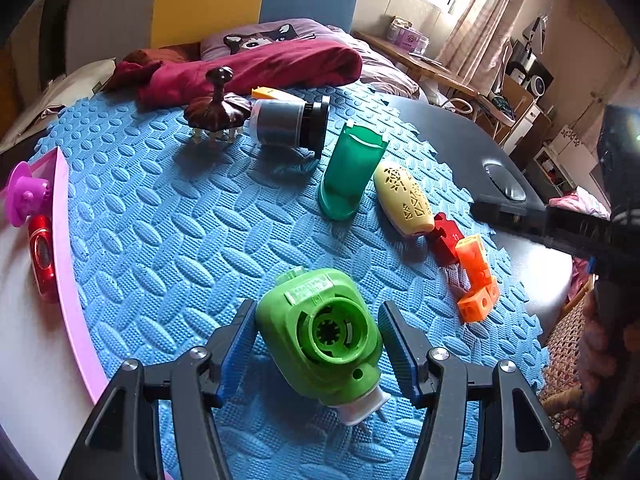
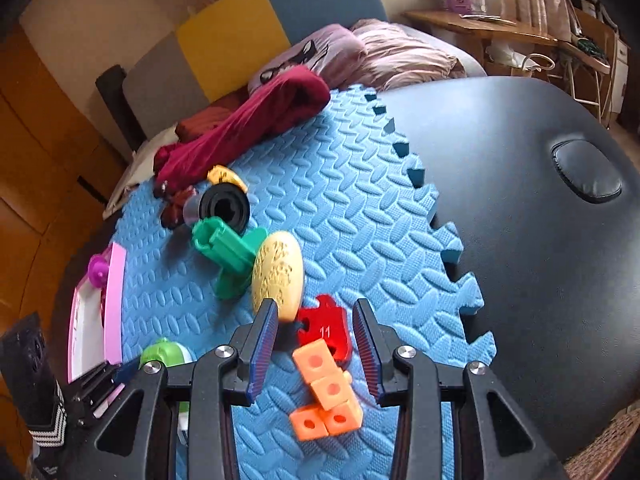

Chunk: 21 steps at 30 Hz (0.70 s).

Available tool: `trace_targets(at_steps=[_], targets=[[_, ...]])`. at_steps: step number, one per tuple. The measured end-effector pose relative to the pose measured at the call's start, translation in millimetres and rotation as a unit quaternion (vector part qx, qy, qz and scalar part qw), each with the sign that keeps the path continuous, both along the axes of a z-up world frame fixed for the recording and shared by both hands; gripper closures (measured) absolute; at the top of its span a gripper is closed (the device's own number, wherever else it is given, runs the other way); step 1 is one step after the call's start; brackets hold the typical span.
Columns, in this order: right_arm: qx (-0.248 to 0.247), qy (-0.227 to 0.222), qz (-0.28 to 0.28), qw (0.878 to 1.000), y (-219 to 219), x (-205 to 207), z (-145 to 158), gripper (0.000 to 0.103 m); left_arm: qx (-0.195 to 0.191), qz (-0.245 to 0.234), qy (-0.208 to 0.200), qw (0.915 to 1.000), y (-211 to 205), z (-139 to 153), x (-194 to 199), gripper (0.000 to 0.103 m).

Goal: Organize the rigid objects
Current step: 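Close the right gripper on the stack of orange cubes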

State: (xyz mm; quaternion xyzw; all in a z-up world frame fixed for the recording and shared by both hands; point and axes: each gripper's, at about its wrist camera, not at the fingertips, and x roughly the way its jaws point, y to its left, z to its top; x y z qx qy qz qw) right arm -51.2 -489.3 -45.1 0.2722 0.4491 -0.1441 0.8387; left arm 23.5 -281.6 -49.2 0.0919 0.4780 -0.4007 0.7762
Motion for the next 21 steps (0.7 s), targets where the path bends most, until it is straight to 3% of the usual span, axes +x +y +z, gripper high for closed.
trace_targets(at_steps=[7,15,21], targets=[[-0.031,0.086,0.019,0.996,13,4,-18,0.064,-0.007,-0.006,-0.002,1.0,2,3,-2,0.047],[-0.047,0.12,0.041,0.991,21,11,-26,0.064,0.002,-0.016,-0.017,0.9997,7,4,-8,0.045],[-0.059,0.13,0.051,0.988,26,12,-25,0.074,0.009,-0.02,-0.017,0.9996,6,-1,-10,0.041]])
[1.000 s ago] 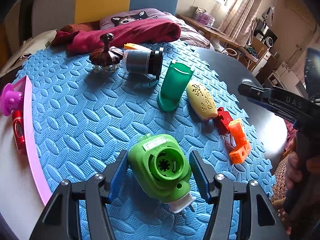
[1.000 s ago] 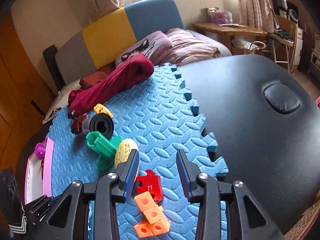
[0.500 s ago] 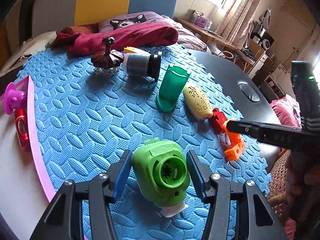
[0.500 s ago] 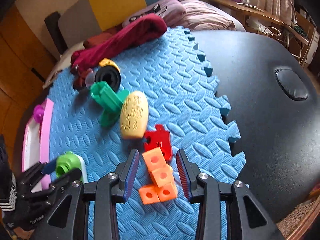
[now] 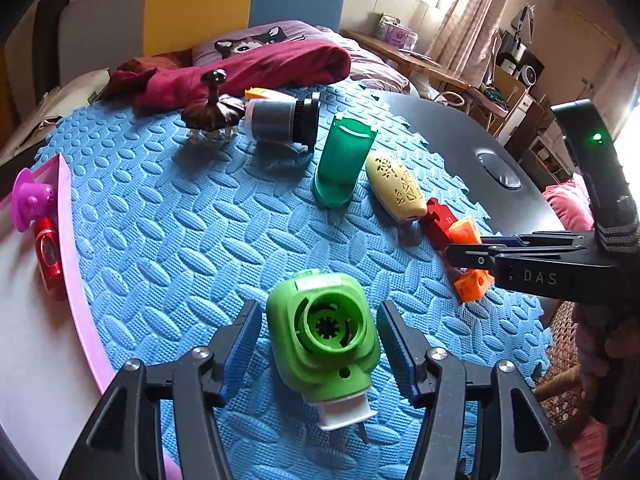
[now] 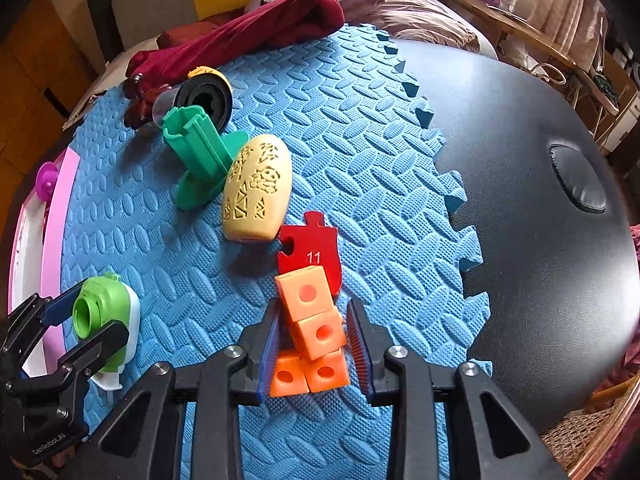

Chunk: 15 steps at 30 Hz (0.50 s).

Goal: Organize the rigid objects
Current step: 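Close the right gripper on the stack of orange cubes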

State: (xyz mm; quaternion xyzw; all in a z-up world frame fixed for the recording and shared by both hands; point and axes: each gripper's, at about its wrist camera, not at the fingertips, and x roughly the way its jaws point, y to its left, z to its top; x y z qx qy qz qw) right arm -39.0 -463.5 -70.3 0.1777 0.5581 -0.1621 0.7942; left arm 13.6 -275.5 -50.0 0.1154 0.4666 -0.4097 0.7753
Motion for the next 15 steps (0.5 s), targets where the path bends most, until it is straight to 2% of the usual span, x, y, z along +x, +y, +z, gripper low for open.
trace_targets(at_steps=[3,4,10,15], targets=[[-0.011,0.004,0.01,1.0,6,0,0,0.076,0.005,-0.006,-0.002,1.0,-3,-3,-1,0.042],[-0.015,0.007,0.015,1.0,8,1,0,0.076,0.007,-0.01,0.0,0.9999,-4,-5,-2,0.045],[-0.013,0.005,0.025,1.0,11,1,2,0.076,0.007,-0.011,-0.018,0.9998,-6,-6,-6,0.05],[-0.011,0.002,0.027,1.0,12,2,1,0.076,-0.02,-0.009,-0.024,0.9995,3,6,-7,0.05]])
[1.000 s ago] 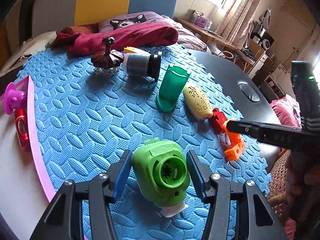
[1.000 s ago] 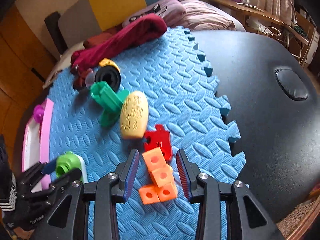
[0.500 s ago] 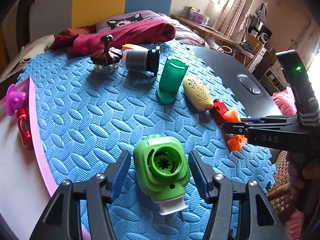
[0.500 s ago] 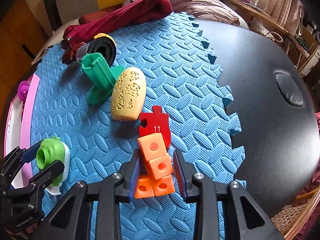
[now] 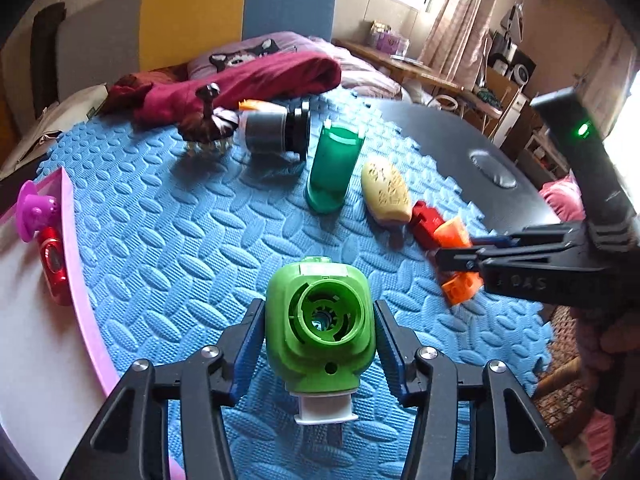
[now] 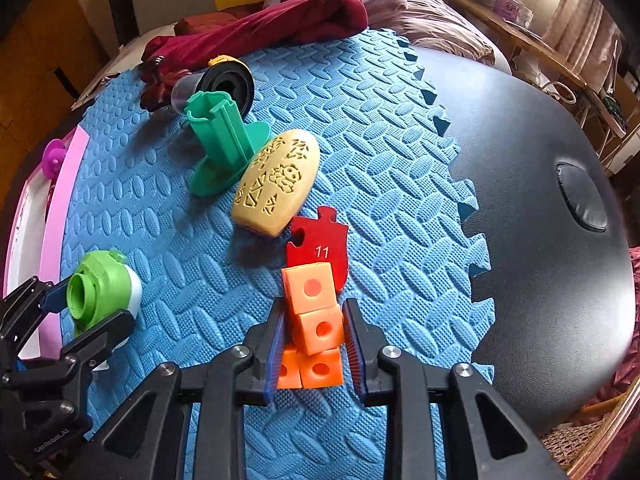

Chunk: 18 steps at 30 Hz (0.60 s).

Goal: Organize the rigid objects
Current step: 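Lower the green device into the tray with left gripper while right gripper holds orange cubes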

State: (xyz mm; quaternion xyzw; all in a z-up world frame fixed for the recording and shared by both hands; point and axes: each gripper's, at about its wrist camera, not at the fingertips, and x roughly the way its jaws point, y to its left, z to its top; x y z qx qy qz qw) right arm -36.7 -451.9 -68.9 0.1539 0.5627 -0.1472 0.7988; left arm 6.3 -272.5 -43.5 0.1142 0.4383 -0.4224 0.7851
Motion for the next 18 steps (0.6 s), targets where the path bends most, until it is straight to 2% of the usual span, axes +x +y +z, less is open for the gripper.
trace_targets(at_steps=[6,10,14,18], targets=[[0.004,-0.003,0.002,1.0,1,-1,1,0.076,-0.056,0.033,0.002,0.9979,34,33,9,0.05],[0.007,-0.003,0.006,1.0,1,-1,1,0.076,-0.093,0.097,-0.004,0.9909,81,58,34,0.05],[0.009,-0.006,0.007,1.0,1,-2,1,0.076,-0.082,0.187,-0.016,0.9789,133,60,76,0.05],[0.008,-0.006,0.01,1.0,3,-1,1,0.076,-0.053,0.256,0.001,0.9653,170,37,121,0.05]])
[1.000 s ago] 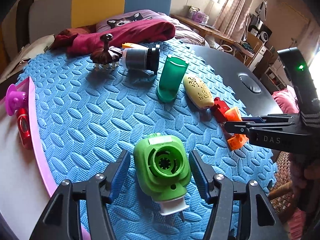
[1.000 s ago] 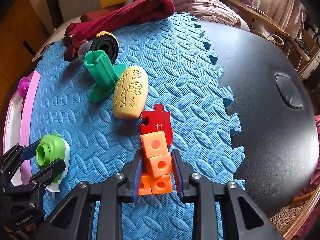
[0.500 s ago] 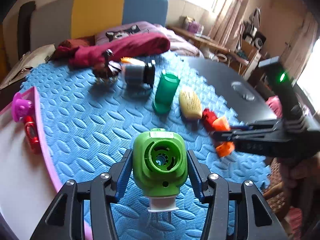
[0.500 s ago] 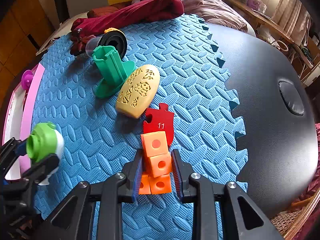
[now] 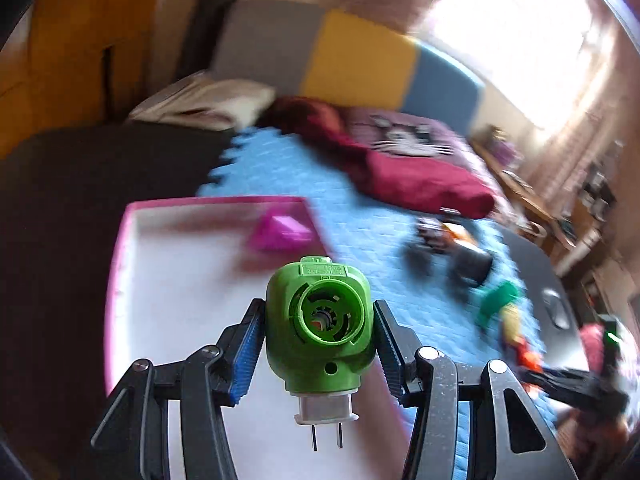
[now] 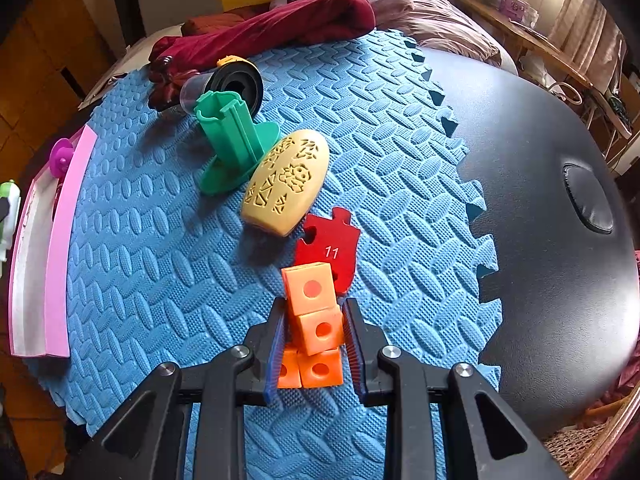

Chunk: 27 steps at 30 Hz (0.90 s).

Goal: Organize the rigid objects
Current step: 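Lower the green device into the tray with left gripper while right gripper holds orange cubes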

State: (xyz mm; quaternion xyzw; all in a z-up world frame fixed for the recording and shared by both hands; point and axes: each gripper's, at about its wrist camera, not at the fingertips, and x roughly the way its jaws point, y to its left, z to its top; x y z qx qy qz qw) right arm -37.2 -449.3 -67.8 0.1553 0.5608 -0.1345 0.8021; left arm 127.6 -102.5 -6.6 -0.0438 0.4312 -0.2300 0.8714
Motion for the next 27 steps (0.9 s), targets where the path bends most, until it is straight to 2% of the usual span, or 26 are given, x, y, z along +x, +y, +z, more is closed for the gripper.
trace_targets(at_steps=[5,14,20,24,27], targets=[[0.0,0.002,0.001,1.0,0,1,-1,0.076,0.014,0.038,0.037,0.9985,15,-29,36,0.05],[0.001,0.002,0.002,1.0,-1,1,-2,0.076,0.026,0.052,0.055,0.9968,5,-49,55,0.05],[0.001,0.002,0.002,1.0,-1,1,-2,0.076,0.032,0.05,0.055,0.9967,0,-51,59,0.049],[0.002,0.001,0.002,1.0,-2,1,-1,0.076,0.028,0.052,0.038,0.9975,7,-41,49,0.038],[0.0,-0.002,0.002,1.0,-2,0,0,0.076,0.03,0.049,0.019,0.9981,13,-29,34,0.038]])
